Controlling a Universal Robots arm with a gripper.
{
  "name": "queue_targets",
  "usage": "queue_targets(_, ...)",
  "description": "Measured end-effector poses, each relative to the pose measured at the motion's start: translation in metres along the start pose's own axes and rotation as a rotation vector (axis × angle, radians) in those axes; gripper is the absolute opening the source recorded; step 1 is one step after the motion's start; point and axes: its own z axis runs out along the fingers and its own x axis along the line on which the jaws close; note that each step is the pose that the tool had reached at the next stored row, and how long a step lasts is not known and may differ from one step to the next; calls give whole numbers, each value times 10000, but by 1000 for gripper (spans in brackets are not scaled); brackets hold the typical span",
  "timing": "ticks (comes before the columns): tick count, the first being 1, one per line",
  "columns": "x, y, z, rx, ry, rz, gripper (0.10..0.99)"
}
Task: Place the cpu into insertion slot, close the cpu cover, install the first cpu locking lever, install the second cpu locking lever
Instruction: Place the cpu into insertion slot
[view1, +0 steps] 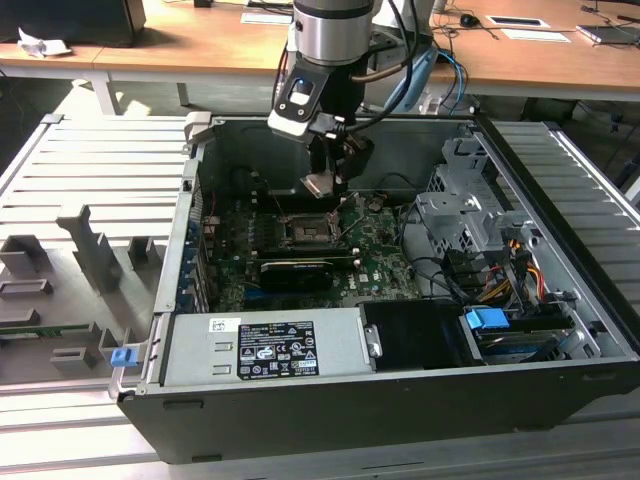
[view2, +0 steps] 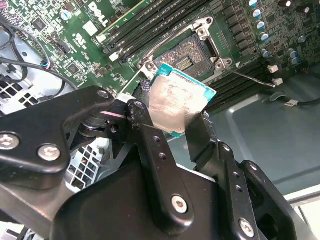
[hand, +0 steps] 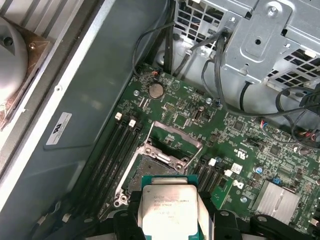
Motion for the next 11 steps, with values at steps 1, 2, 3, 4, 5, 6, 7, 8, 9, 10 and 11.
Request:
queue_targets(1, 1, -1, 15, 1, -4, 37, 529)
queue_targets(2, 2, -2, 29, 0, -5, 64, 529)
queue_targets(3, 3, -2, 51, 0, -6, 86, 529)
queue_targets(4, 3, -5, 92, 1, -7, 101, 529)
queue_targets(5, 3, -9, 128, 13, -3, 109, 529)
queue_targets(6, 3, -10, 139, 14, -2, 111, 529)
queue_targets(7, 2, -11, 147, 14, -3, 113, 529)
queue_targets(8, 2, -12, 160, 15, -2, 116, 529)
queue_targets(9, 2, -12, 165, 16, -4, 122, 529)
queue_targets(10, 2, -13, 167, 17, -7, 145, 529)
queue_targets(11, 2, -13, 170, 12, -12, 221, 529)
